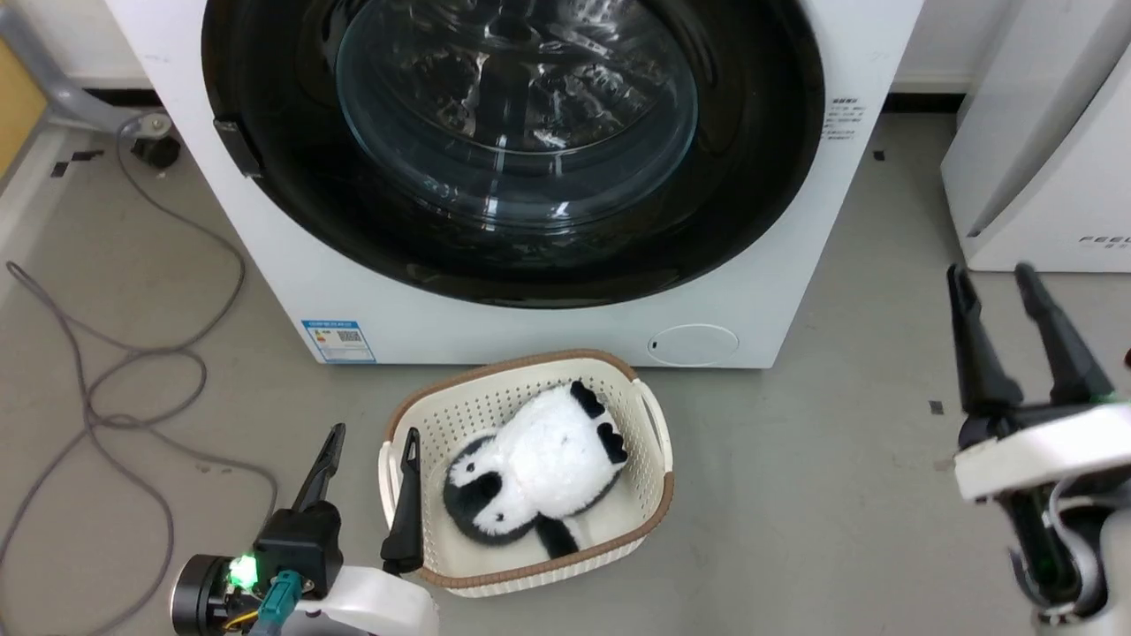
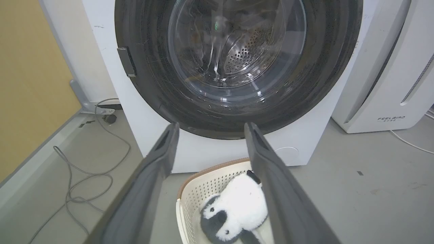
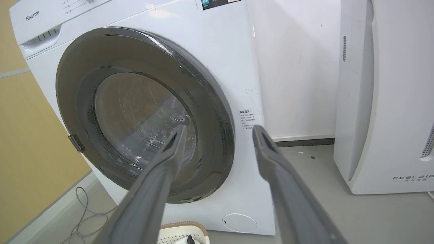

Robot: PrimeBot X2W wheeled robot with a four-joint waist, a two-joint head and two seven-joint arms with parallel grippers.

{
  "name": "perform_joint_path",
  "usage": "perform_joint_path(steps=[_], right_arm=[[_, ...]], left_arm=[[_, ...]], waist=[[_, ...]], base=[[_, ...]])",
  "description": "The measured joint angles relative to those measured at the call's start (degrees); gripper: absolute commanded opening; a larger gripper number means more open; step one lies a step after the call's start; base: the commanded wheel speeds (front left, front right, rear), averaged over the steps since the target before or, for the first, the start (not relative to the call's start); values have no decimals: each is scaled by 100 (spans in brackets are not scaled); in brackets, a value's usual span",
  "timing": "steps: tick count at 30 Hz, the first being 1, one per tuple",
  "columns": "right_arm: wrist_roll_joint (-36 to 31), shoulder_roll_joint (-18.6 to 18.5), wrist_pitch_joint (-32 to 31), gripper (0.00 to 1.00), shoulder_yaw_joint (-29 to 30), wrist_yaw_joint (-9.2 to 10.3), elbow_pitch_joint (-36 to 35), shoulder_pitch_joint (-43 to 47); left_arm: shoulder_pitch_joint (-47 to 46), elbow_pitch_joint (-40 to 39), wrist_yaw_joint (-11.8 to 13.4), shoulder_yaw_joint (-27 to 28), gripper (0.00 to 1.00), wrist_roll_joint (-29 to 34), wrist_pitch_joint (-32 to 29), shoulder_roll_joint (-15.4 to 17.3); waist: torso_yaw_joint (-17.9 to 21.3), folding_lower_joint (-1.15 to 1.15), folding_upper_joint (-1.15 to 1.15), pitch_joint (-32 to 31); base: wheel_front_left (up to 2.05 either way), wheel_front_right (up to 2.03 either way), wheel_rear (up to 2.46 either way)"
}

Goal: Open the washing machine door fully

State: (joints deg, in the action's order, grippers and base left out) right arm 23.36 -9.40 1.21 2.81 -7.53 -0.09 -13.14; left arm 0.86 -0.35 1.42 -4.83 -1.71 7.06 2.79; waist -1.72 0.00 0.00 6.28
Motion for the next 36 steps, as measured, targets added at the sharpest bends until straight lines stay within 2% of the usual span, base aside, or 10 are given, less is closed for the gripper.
perform_joint_path(steps=[2,3,4,5,21,28,36], right_arm=[[104,-12,-18,100,35,0,48,-137],[190,-14,-38,50,60,0,85,-209],[283,-14,-69,6,90,0,130,-288],[365,-15,-94,0,123,0,169,-364],[1414,-172,-982,0,706,0,1346,-1991],[1400,-335,-1566,0,993,1,2329,-2808],[1684,-359,-2263,0,1307,1,3015,-3777]], left_arm=[[-1,-5,18,-18,100,-1,14,0],[-3,-7,18,-25,100,-2,24,0],[-4,-8,23,-35,100,-8,47,0],[-7,-9,38,-47,100,-8,58,0],[-204,-44,100,-256,100,-151,244,0],[-226,-53,127,-375,100,-202,330,0],[-354,-76,164,-489,100,-258,417,0]], waist=[[-18,0,0,46],[-27,0,0,67],[-37,0,0,91],[-47,0,0,113],[-323,0,0,523],[-471,-1,0,716],[-641,-1,0,990]], base=[[0,0,0],[0,0,0],[0,0,0],[0,0,0],[0,0,0],[0,0,0],[0,0,0]])
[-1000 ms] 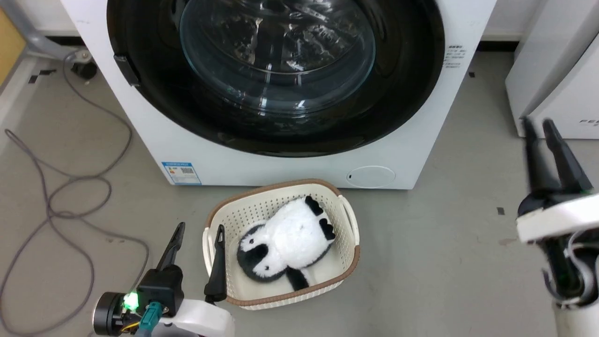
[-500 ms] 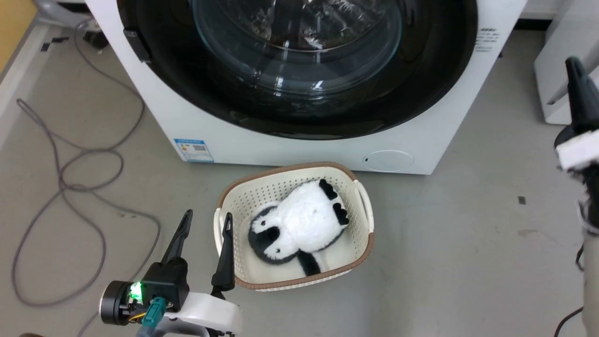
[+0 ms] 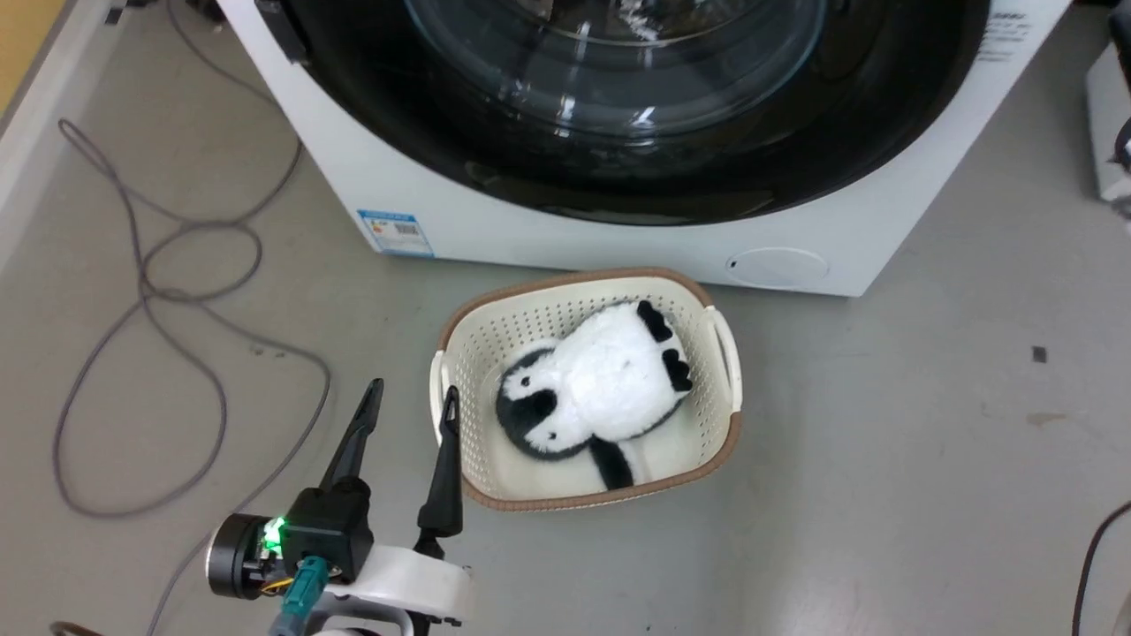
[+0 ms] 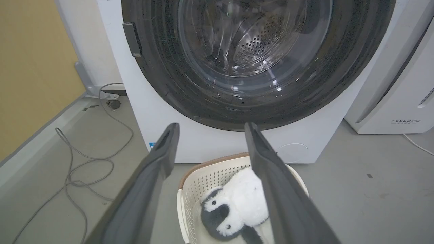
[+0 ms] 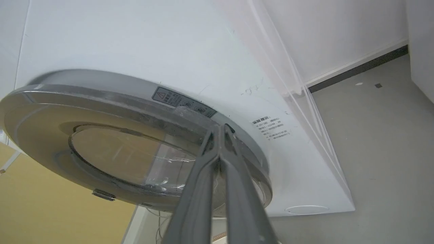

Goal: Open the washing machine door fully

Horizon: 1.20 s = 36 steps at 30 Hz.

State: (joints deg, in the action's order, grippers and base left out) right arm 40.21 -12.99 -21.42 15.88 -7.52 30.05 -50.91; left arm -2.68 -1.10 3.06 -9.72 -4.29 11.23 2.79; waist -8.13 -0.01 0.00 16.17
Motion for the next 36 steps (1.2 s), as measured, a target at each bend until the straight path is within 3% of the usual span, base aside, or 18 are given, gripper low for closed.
perform_joint_path(steps=[23,36], right_arm=[[602,-175,-1823,0,864,9,1649,-1998],[412,-170,-2424,0,1245,10,1938,-2379]], left_arm=[[-251,-26,156,-361,100,-244,278,1],[-347,-30,200,-456,100,-296,345,1]], waist=[[-449,0,0,663],[-552,0,0,790]], base=[[0,0,0],[0,0,0]])
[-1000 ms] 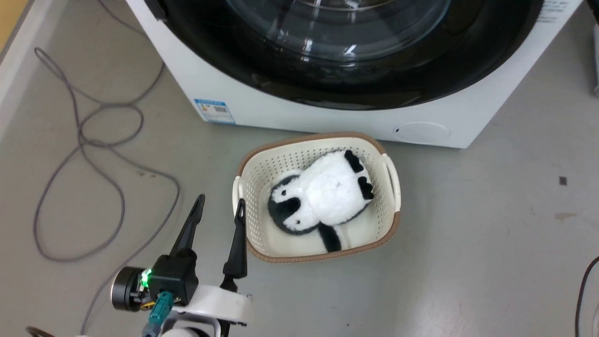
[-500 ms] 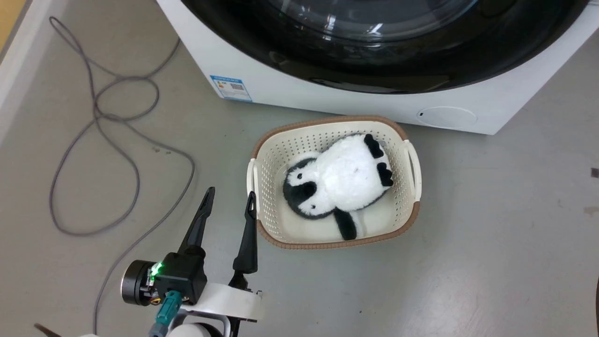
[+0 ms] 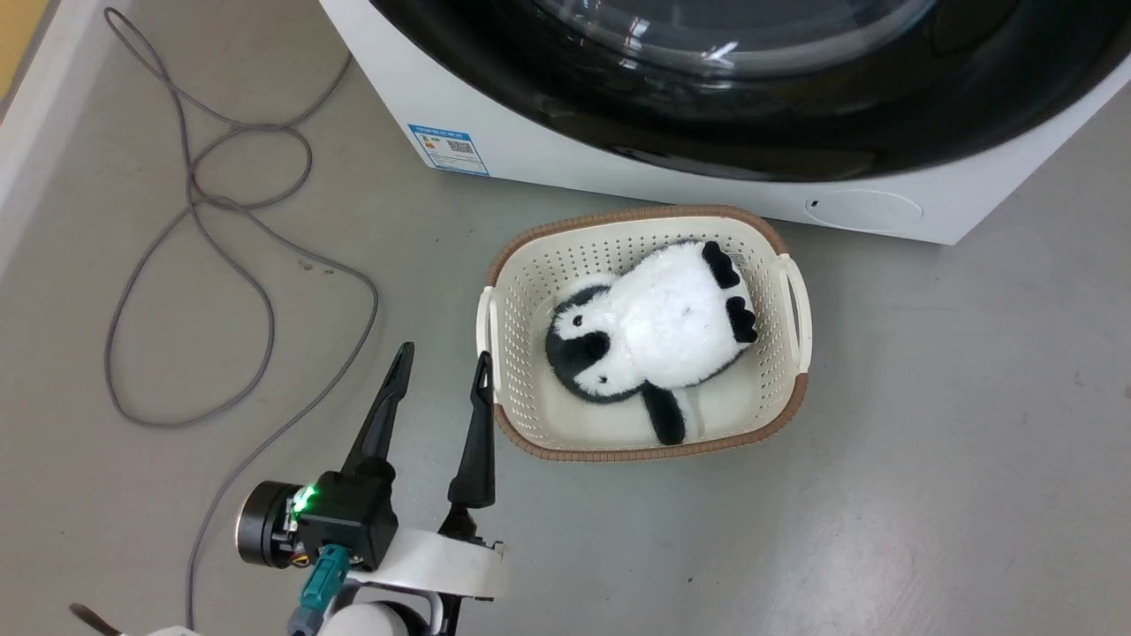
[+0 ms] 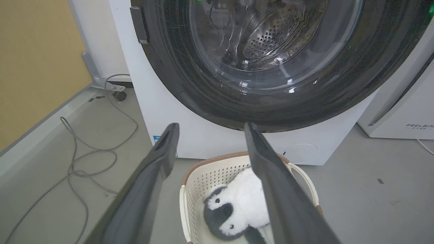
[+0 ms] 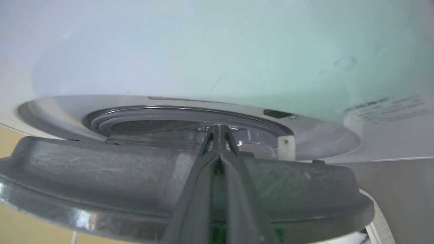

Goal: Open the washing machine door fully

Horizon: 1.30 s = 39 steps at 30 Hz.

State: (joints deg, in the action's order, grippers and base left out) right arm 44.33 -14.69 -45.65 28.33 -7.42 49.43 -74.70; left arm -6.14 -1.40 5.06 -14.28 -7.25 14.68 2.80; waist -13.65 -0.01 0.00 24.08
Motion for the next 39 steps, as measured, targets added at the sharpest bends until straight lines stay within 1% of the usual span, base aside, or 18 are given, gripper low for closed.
perform_joint_path(steps=[4,9,14,19,23,28,33,36,39], right_arm=[[-79,71,-309,0,152,0,77,32],[-211,289,-517,0,226,0,16,250],[-303,485,-723,0,291,-1,-179,736],[-323,603,-979,0,408,-1,-461,1301],[-247,823,-1218,0,488,-1,-783,1800],[-22,1073,-1538,0,453,-1,-1236,2409],[313,1128,-1800,0,297,-1,-1584,2965],[801,1118,-1818,0,-59,-1,-1619,3278],[1306,1123,-1701,0,-559,-1,-1675,3582]], left_arm=[[0,7,7,-1,100,0,0,0],[1,36,7,8,100,1,0,0],[8,124,5,15,100,1,0,0],[65,189,4,26,100,2,0,0],[216,244,1,47,100,2,0,0],[375,292,-18,88,100,8,0,-1],[488,302,-19,167,100,8,0,-1],[557,320,-22,194,100,8,0,-1],[619,320,-45,200,100,8,0,-1]], waist=[[-1,0,0,-20],[0,0,0,-109],[16,0,0,-328],[27,0,0,-689],[42,1,0,-1015],[81,1,0,-1377],[108,1,0,-1652],[105,1,0,-1791],[93,1,0,-1875]], base=[[0,0,0],[0,0,0],[0,0,0],[0,0,0],[0,0,0],[0,0,0],[0,0,0],[0,0,0],[0,0,0]])
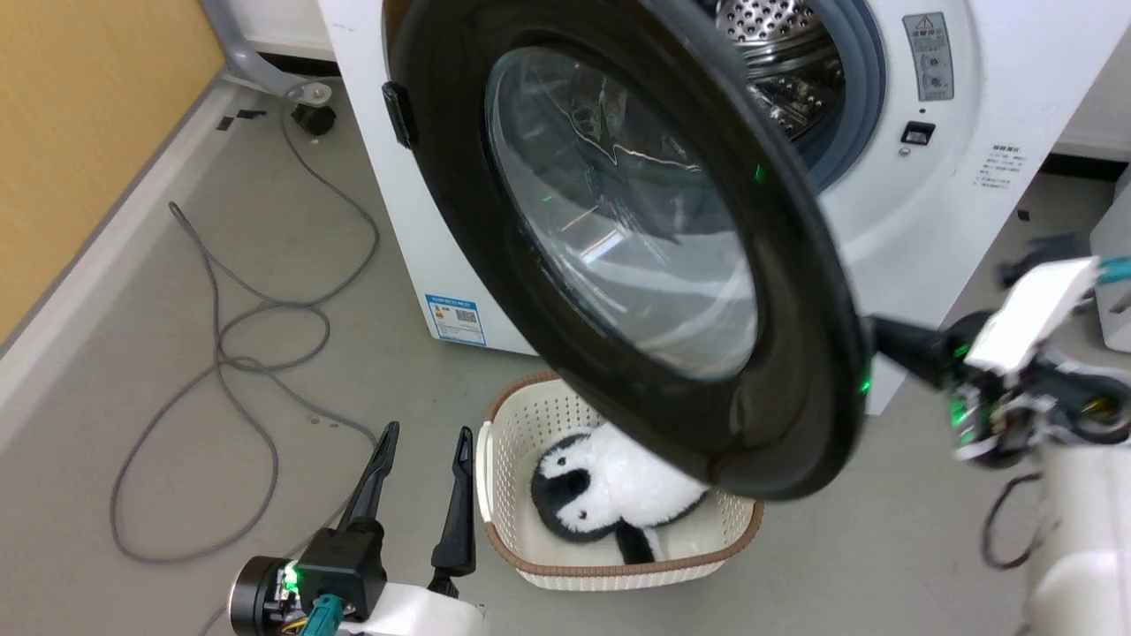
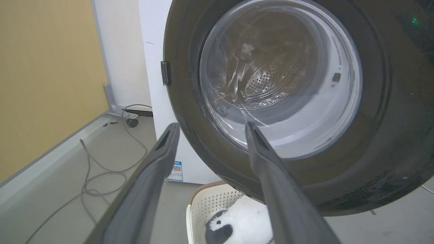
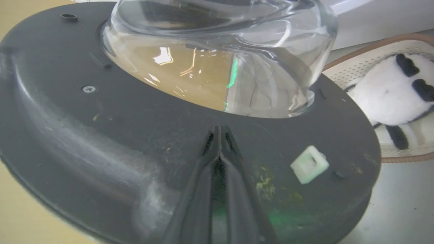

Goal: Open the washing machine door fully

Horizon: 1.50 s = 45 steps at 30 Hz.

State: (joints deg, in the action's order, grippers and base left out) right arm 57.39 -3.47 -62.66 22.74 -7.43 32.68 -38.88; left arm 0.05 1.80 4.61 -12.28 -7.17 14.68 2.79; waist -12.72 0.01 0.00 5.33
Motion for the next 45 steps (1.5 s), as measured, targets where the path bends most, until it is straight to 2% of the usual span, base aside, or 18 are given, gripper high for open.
perform_joint_path(steps=[1,4,17,18,23,28,33,37,42,43,45], right_arm=[[324,29,134,0,-321,0,-1,173],[745,30,331,0,-755,0,-43,415],[2326,29,957,0,-2665,0,-738,1423],[2569,30,1140,0,-3116,0,-932,1595],[2803,43,1419,0,-3629,0,-1117,1755],[2833,47,1655,0,-3760,0,-1121,1779],[2516,-4,1934,0,-3690,0,-1322,1794],[2013,-246,2462,0,-3528,1,-1793,1886],[649,-947,3706,0,-3639,0,-2619,1951],[-136,-1347,4593,0,-3808,0,-2906,2094],[-733,-1631,5237,0,-3925,0,-3006,2176]], left_arm=[[1,14,-9,-3,100,1,0,0],[15,23,-18,-19,100,-7,0,0],[231,89,-59,-47,100,-5,0,0],[276,143,-76,-60,100,-5,0,0],[344,187,-87,-70,100,-7,0,0],[344,212,-125,-69,100,-5,0,-1],[376,231,-125,44,100,-9,0,0],[400,234,-176,162,100,-7,0,0],[402,227,-179,264,100,-24,0,0],[401,224,-188,357,100,-58,0,0],[401,212,-223,408,100,-58,0,0]], waist=[[-12,0,0,-47],[-49,0,0,-122],[-364,0,0,-384],[-428,0,0,-417],[-524,0,0,-452],[-560,0,0,-489],[-464,0,0,-594],[-316,0,0,-659],[-98,0,0,-711],[30,0,0,-736],[112,0,0,-749]], base=[[0,0,0],[0,0,0],[0,0,0],[0,0,0],[0,0,0],[0,0,0],[0,0,0],[0,0,0],[0,0,0],[0,0,0],[0,0,0]])
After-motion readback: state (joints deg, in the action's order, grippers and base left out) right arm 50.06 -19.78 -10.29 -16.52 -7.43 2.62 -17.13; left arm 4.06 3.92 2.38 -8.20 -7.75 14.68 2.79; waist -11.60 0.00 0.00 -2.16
